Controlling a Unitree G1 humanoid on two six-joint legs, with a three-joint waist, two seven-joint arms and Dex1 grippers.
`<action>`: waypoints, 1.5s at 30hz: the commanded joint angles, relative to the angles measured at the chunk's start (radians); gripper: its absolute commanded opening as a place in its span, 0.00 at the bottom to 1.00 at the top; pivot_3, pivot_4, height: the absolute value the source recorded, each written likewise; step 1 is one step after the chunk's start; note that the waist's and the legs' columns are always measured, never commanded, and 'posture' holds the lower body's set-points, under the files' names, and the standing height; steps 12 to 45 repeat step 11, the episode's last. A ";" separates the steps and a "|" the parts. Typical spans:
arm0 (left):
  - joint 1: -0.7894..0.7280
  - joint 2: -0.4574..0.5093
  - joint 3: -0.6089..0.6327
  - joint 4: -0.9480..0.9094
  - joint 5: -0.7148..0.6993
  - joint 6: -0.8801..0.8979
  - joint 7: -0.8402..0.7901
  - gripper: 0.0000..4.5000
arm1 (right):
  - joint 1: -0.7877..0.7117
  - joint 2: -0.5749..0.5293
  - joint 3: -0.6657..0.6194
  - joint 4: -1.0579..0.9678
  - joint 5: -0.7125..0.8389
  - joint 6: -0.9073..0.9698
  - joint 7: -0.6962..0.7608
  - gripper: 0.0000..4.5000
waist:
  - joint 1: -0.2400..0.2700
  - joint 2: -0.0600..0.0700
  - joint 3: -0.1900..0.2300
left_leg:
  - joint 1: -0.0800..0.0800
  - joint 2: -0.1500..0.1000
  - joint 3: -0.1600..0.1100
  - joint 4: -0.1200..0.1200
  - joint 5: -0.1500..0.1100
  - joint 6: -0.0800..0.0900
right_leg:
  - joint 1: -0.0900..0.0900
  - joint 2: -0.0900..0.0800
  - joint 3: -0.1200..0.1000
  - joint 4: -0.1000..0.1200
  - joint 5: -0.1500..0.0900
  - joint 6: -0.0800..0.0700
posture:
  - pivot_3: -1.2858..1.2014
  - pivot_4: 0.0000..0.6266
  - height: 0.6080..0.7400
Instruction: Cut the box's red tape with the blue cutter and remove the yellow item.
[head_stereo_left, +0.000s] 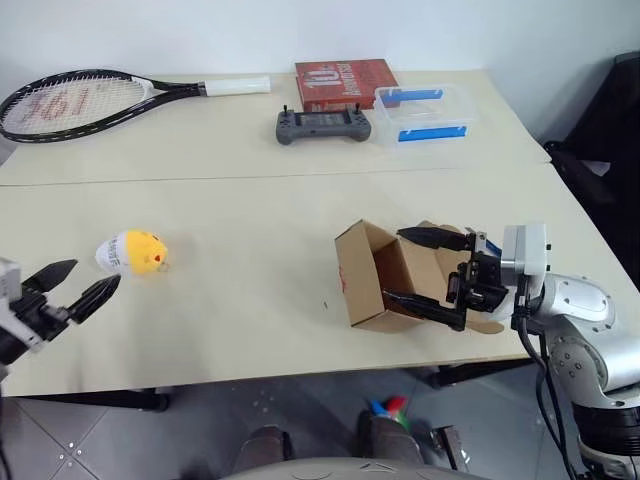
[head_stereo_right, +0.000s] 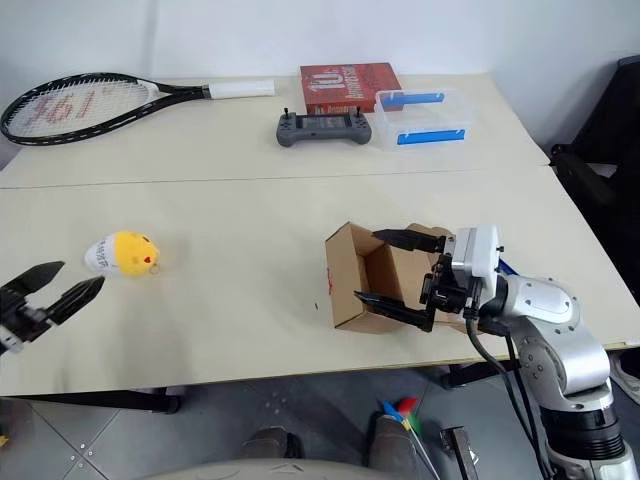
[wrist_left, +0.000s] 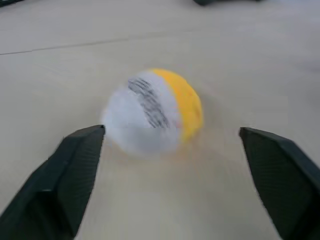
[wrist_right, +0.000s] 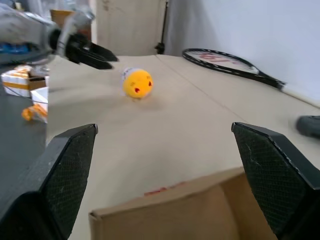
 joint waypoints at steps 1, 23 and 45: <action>0.097 0.019 0.075 -0.019 0.040 -0.123 -0.078 0.99 | -0.005 -0.018 -0.039 0.008 0.008 -0.005 0.005 1.00 | 0.001 0.000 0.000 | 0.001 0.000 0.001 0.000 0.000 0.000 | 0.000 0.000 0.000 0.000 0.000 0.000 | 0.52 0.24 1.00; 0.324 -0.140 0.182 -0.099 0.063 -0.293 -0.048 0.99 | 0.064 -0.115 -0.075 0.032 -0.067 -0.069 0.084 1.00 | 0.004 0.000 0.000 | 0.000 0.001 0.001 0.000 -0.003 0.001 | 0.000 0.000 0.000 -0.002 -0.001 -0.001 | 0.52 0.24 1.00; 0.324 -0.140 0.182 -0.099 0.063 -0.293 -0.048 0.99 | 0.064 -0.115 -0.075 0.032 -0.067 -0.069 0.084 1.00 | 0.004 0.000 0.000 | 0.000 0.001 0.001 0.000 -0.003 0.001 | 0.000 0.000 0.000 -0.002 -0.001 -0.001 | 0.52 0.24 1.00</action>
